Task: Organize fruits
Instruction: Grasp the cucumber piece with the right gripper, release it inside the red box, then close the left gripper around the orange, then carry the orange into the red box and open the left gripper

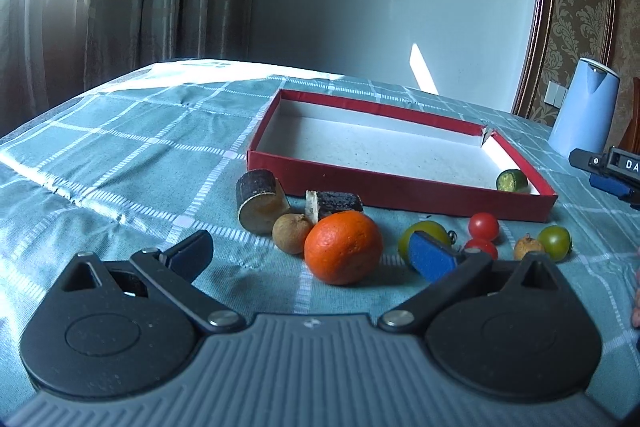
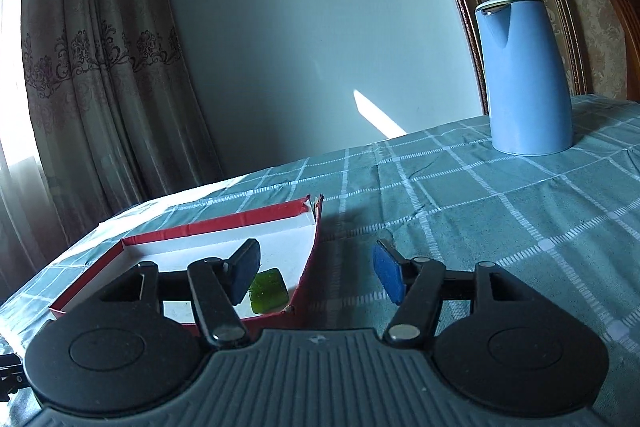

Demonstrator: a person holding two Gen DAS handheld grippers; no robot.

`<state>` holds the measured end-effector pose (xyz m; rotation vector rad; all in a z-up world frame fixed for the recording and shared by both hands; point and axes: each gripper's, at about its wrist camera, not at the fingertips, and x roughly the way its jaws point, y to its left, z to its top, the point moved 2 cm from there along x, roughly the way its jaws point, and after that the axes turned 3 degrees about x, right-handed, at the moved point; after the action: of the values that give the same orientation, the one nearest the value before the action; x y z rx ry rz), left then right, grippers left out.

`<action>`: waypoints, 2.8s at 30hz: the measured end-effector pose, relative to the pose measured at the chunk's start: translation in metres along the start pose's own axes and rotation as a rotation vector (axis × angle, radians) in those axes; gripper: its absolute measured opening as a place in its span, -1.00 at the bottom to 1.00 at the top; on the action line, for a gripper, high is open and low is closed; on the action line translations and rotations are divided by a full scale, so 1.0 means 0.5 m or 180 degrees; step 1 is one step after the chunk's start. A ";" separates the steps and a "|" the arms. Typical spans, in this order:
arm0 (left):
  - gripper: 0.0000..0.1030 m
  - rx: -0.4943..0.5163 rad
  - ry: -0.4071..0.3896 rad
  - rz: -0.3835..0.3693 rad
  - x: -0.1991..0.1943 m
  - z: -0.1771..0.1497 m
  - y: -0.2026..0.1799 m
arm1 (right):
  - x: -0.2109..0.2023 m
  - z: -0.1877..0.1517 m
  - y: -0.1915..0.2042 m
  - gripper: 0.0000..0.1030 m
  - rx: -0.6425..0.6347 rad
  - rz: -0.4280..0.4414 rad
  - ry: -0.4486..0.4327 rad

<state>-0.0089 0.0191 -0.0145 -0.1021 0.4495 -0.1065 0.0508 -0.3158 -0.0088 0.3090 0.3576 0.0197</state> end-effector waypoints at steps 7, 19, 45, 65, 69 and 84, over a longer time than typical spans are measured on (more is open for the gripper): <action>1.00 0.0290 -0.0023 0.0214 -0.001 0.006 -0.028 | -0.003 -0.007 0.002 0.20 -0.0021 -0.0002 0.0005; 0.18 0.0426 0.0279 0.0189 0.030 0.002 -0.038 | -0.006 -0.007 0.002 0.27 -0.0001 -0.0028 0.0019; -0.26 0.0574 0.0128 0.0113 0.022 0.000 -0.053 | -0.083 -0.107 0.059 0.62 -0.0667 -0.0317 0.0997; -0.26 0.0693 -0.0108 0.0320 0.073 0.131 -0.132 | -0.069 -0.108 0.058 0.70 -0.0628 -0.0280 0.1073; -0.26 0.0691 -0.0064 0.0381 0.118 0.144 -0.133 | -0.069 -0.108 0.056 0.70 -0.0624 -0.0272 0.1072; -0.25 0.0588 0.0187 0.0540 0.242 0.160 -0.094 | -0.070 -0.107 0.052 0.71 -0.0551 -0.0230 0.1064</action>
<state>0.1306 -0.0364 0.0111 0.1208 0.5030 0.0160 0.0004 -0.2778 -0.0368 0.1199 0.6945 0.0312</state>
